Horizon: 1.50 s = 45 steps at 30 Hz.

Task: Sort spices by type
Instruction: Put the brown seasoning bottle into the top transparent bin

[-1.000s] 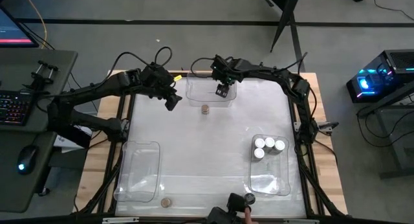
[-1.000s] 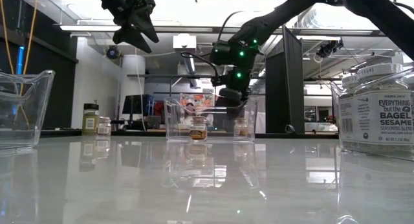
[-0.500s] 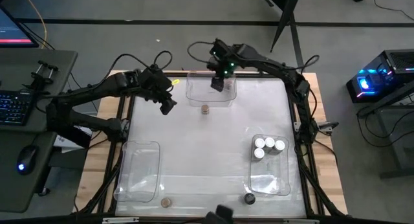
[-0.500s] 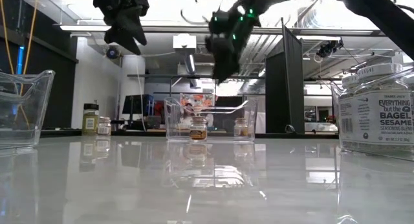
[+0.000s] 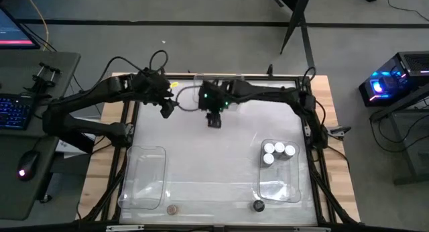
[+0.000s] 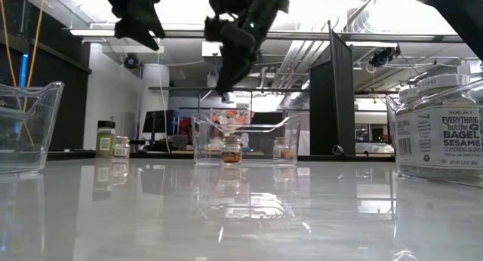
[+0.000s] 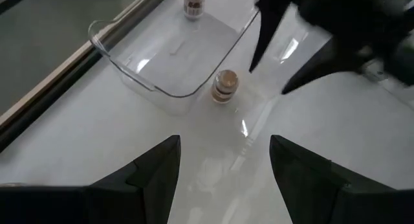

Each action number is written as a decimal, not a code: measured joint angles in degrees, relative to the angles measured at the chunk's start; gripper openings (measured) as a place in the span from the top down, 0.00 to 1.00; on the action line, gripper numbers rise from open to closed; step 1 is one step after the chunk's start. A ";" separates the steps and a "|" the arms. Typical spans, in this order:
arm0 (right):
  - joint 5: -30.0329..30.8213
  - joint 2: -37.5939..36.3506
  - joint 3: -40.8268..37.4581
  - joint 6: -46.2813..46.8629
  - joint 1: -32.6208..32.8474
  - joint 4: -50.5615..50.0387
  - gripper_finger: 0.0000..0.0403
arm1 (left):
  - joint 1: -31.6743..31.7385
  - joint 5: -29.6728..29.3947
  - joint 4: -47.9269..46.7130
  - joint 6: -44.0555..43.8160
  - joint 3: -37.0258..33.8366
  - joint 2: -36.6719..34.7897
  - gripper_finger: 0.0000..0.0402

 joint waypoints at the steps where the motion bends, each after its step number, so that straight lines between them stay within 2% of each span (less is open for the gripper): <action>1: 0.52 -0.12 -1.45 1.59 0.15 -0.34 0.61 | -0.09 0.00 -0.02 0.00 0.00 -0.54 0.44; 4: 0.54 -2.72 -8.30 6.70 0.18 1.00 0.87 | -0.41 0.00 -0.04 0.04 0.00 -2.30 0.44; 6: 0.34 -6.88 -14.17 11.47 0.25 6.91 0.96 | -0.44 -0.52 -0.04 0.61 0.00 -3.49 0.44; 10: 4.51 -14.39 -28.64 25.56 1.32 24.46 0.97 | -0.12 -4.74 0.26 1.55 0.00 -5.27 0.44; 12: 8.01 -15.17 -34.79 31.47 2.18 35.38 0.99 | 0.15 -6.89 1.21 1.53 0.00 -5.79 0.44; 14: 11.23 -14.77 -37.48 36.23 3.27 42.38 0.99 | 0.52 -7.89 1.48 1.44 0.00 -6.03 0.44; 16: 15.57 -13.47 -37.53 39.60 4.25 44.48 1.00 | 0.59 -8.00 1.77 1.48 0.00 -6.06 0.44; 20: 24.30 -9.92 -36.64 43.73 5.55 42.48 1.00 | 0.59 -8.00 1.84 1.49 0.00 -6.04 0.44; 28: 30.11 -7.67 -34.62 47.18 5.17 39.95 1.00 | 0.59 -8.04 3.11 1.53 0.00 -6.04 0.44; 45: 26.66 -5.25 -34.47 45.83 3.46 41.98 1.00 | 0.59 -9.44 4.83 1.56 0.00 -6.04 0.44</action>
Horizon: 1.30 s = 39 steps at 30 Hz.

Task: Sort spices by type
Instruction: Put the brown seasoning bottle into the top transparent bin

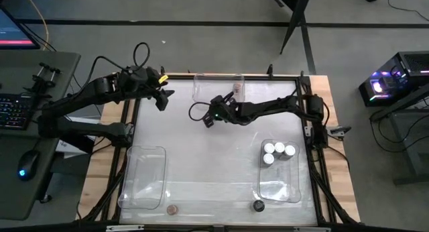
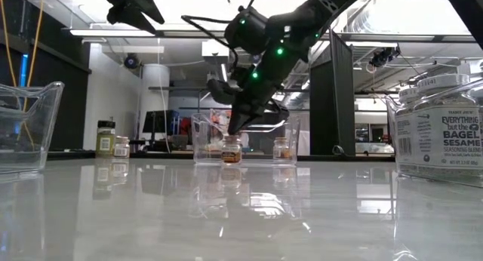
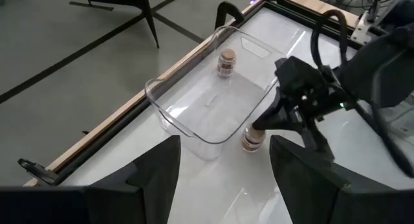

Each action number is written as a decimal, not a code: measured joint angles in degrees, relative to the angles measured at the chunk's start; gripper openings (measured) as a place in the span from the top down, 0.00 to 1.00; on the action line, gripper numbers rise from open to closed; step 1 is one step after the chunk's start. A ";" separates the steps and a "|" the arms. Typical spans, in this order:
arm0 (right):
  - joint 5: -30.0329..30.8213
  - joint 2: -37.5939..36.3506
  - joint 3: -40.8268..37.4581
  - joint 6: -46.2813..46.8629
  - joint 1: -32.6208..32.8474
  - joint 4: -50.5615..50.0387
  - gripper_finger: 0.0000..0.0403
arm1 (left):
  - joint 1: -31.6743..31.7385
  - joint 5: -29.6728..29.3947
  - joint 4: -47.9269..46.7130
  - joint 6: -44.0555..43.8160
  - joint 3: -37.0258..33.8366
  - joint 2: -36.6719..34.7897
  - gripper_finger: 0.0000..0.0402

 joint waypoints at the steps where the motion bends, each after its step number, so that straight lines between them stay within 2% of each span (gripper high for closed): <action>1: -0.44 0.10 0.00 0.02 -0.02 -0.42 1.00 | 0.00 -0.11 0.01 -0.01 0.00 0.00 0.44; 6: -1.90 -0.05 -0.02 -1.20 0.42 -2.00 1.00 | 0.00 -0.11 0.04 -0.14 0.00 0.00 0.44; 13: -10.89 -1.12 0.06 -8.67 4.15 -5.15 1.00 | 0.00 -0.11 0.07 -1.52 0.00 0.00 0.44; 23: -12.92 -6.53 -0.05 -15.92 6.46 -24.35 1.00 | 0.00 -0.11 0.09 -1.60 0.00 0.00 0.44; 28: -15.26 -10.66 -0.41 -19.48 5.60 -27.64 1.00 | 0.00 -0.11 0.55 -1.59 0.00 0.00 0.44; 31: -15.35 -16.12 -0.25 -18.99 4.53 -27.81 1.00 | 0.00 -0.11 0.48 -1.68 0.00 0.00 0.44; 34: -15.46 -20.22 -0.15 -14.66 2.78 -29.25 1.00 | -0.02 -0.05 0.43 -2.35 0.00 0.00 0.44; 37: -21.22 -22.16 -0.15 -10.53 0.39 -30.29 0.96 | -0.02 0.38 0.38 -2.70 0.00 0.00 0.44; 39: -25.39 -21.89 -0.15 -8.13 -0.82 -30.50 0.89 | -0.07 0.39 0.38 -2.67 0.00 0.00 0.44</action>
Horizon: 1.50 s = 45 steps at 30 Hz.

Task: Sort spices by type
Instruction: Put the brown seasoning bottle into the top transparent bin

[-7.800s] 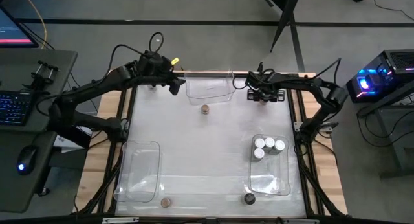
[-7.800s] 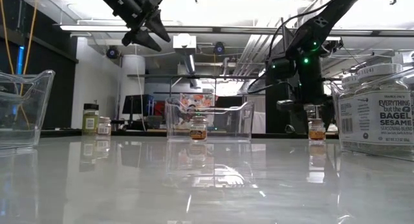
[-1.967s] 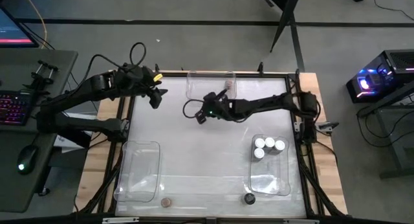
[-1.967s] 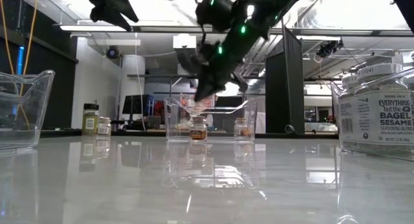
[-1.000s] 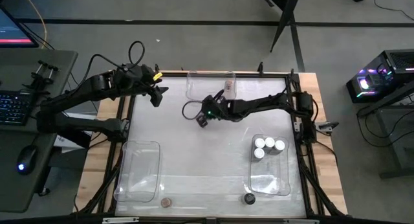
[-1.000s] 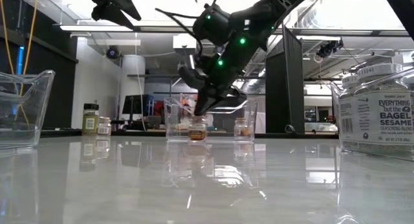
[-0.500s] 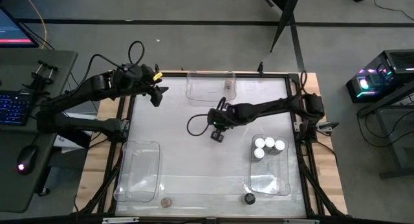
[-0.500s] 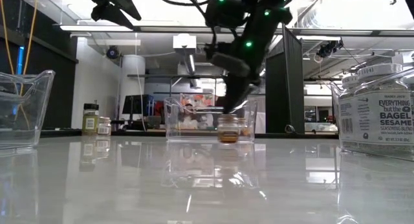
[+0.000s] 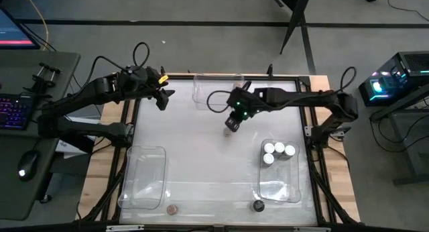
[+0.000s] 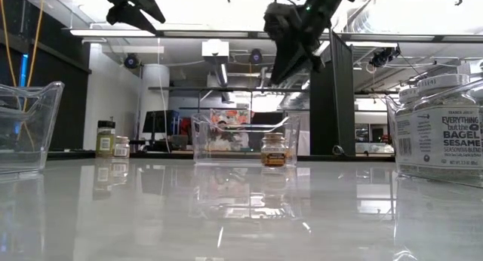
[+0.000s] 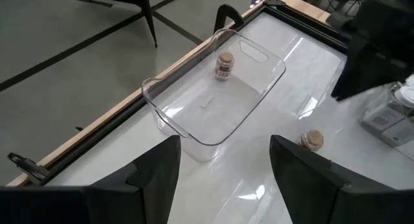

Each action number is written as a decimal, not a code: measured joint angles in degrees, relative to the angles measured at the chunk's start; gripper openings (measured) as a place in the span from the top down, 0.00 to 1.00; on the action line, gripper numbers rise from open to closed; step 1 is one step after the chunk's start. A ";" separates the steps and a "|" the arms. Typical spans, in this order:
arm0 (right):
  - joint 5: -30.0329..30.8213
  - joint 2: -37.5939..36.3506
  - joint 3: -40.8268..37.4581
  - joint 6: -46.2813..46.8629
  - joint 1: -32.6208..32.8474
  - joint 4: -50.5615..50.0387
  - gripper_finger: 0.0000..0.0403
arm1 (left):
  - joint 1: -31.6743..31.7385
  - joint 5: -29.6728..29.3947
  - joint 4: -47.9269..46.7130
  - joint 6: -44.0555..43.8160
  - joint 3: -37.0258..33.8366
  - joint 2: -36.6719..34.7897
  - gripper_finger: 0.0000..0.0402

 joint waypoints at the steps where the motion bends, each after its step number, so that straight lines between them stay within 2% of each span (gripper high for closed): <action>1: -1.23 0.73 0.00 1.35 -0.31 0.23 0.84 | 0.00 0.03 -0.03 0.00 0.00 0.00 0.44; 5: -4.64 4.05 0.00 3.70 -0.38 1.61 0.61 | 0.00 0.15 -0.06 0.00 0.00 0.00 0.44; 9: -5.12 7.00 0.00 4.78 -0.01 1.97 0.38 | 0.00 0.15 -0.10 0.02 0.00 0.00 0.44; 12: -4.19 9.34 0.00 5.98 0.30 1.95 0.26 | 0.00 0.17 -0.10 0.17 0.00 0.00 0.44; 16: -3.90 11.78 0.00 8.08 1.07 2.81 0.21 | 0.00 0.17 -0.10 1.07 0.00 0.00 0.44; 22: 3.18 14.63 0.00 7.56 3.01 1.00 0.20 | 0.00 0.17 -0.08 1.05 0.00 0.00 0.44; 27: 4.24 17.09 0.00 8.00 3.88 1.74 0.21 | 0.00 0.17 -0.10 1.03 0.00 0.00 0.44; 30: 4.72 18.25 0.01 8.04 4.01 1.27 0.24 | 0.00 0.17 -0.08 0.55 0.00 0.00 0.44; 32: 5.04 18.93 0.02 8.79 4.03 0.49 0.31 | 0.00 0.15 -0.08 0.06 0.00 0.00 0.44; 38: 6.63 17.91 1.39 8.29 3.79 -1.83 0.64 | 0.00 0.15 -0.10 -0.33 0.00 0.00 0.44; 39: 7.23 17.13 2.54 6.99 3.53 -2.69 0.74 | 0.00 0.15 -0.08 -0.35 0.00 0.00 0.44; 42: 8.45 13.69 7.28 2.57 2.27 -6.06 0.94 | 0.00 0.15 -0.09 -0.35 0.00 0.00 0.44; 45: 12.37 10.43 12.94 -1.40 -0.34 -9.85 0.98 | 0.00 0.15 -0.10 -0.35 0.00 0.00 0.44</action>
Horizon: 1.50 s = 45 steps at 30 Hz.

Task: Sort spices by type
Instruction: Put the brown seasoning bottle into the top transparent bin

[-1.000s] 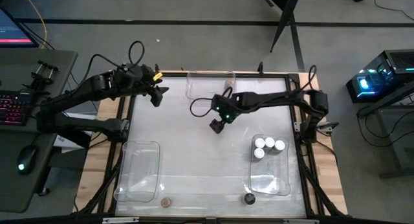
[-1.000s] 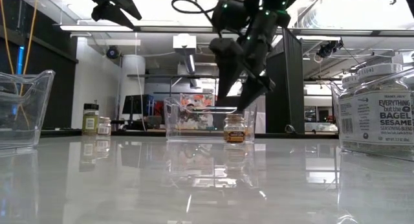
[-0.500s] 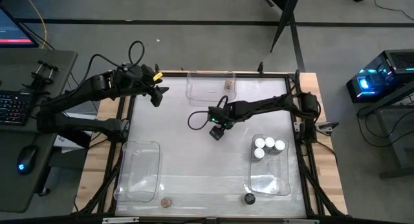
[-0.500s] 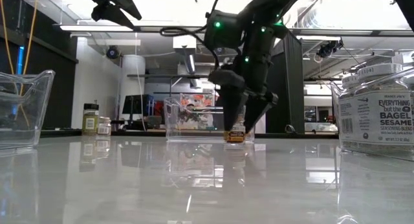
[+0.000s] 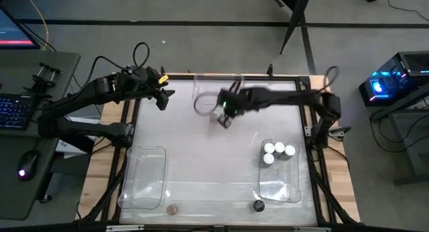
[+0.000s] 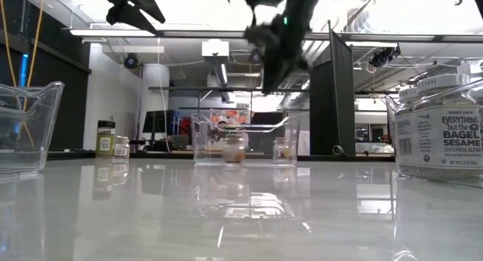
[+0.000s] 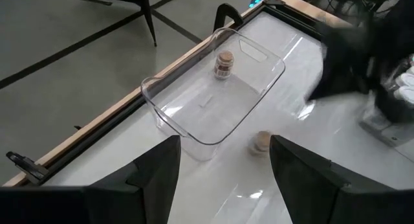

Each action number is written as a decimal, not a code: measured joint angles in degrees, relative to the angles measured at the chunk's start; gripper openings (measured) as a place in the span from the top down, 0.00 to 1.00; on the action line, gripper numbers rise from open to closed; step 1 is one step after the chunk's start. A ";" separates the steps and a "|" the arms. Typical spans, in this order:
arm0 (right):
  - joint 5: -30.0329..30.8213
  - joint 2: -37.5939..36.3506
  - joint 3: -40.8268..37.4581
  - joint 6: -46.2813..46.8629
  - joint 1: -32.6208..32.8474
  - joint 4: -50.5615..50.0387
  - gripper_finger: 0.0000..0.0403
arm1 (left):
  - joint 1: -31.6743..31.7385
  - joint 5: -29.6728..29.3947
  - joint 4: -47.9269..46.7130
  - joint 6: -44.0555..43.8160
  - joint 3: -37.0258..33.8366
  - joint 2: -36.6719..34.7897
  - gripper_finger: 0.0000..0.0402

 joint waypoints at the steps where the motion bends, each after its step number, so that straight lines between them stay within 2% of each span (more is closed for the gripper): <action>1: 1.47 -0.76 1.91 -0.58 -1.14 -1.05 0.97 | 0.00 0.00 0.00 0.00 0.00 0.00 0.44; 3: 1.03 -1.61 5.17 -2.61 -4.00 -3.36 0.96 | 0.00 0.00 0.00 0.03 0.00 0.00 0.44; 6: -3.53 -1.44 7.40 -4.10 -7.77 -4.16 0.97 | 0.00 0.00 0.00 0.32 0.00 0.00 0.44; 11: -10.65 -1.47 5.43 -2.65 -9.04 2.97 0.91 | 0.00 0.02 -0.40 -0.12 0.00 0.00 0.44; 17: -21.62 -0.32 0.21 -1.10 -5.63 16.71 0.63 | -0.02 0.20 -0.85 -0.09 0.00 0.68 0.44; 19: -21.69 1.32 -0.99 -1.22 -3.96 21.17 0.53 | -0.02 0.20 -0.70 -0.09 0.04 1.09 0.44; 21: -19.33 3.83 -1.05 -3.19 -2.53 26.04 0.43 | -0.02 0.22 -0.81 -0.11 0.07 1.64 0.44; 23: -16.77 6.17 -1.05 -5.54 -1.44 30.93 0.38 | -0.02 0.42 -0.78 -0.13 0.05 2.18 0.44; 25: -9.96 7.97 -0.62 -6.04 -0.09 31.73 0.41 | -0.02 1.39 -0.82 -0.13 0.05 2.59 0.44; 26: -5.75 8.75 -0.53 -6.17 0.63 30.59 0.46 | -0.02 1.58 -0.83 -0.11 0.07 2.75 0.44; 28: 0.41 9.95 -0.53 -5.46 1.77 26.82 0.63 | -0.02 1.75 -0.87 -0.11 0.04 2.86 0.44; 30: 3.06 10.37 -1.22 -4.63 2.61 24.67 0.86 | -0.04 1.75 -0.83 -0.11 0.04 2.81 0.44; 31: 3.44 10.30 -2.23 -4.58 2.95 25.48 0.93 | -0.04 1.75 -0.85 -0.11 0.04 2.78 0.44; 35: 5.77 9.99 -7.98 0.22 3.54 31.08 0.97 | -0.04 1.73 -0.85 -0.09 0.04 2.73 0.44; 40: 9.45 10.05 -13.57 3.37 3.52 45.11 0.99 | -0.03 1.25 -0.81 -0.07 0.04 2.73 0.44; 45: 14.29 10.11 -13.66 2.66 3.48 45.70 1.00 | -0.02 1.17 -0.81 -0.07 0.04 2.73 0.44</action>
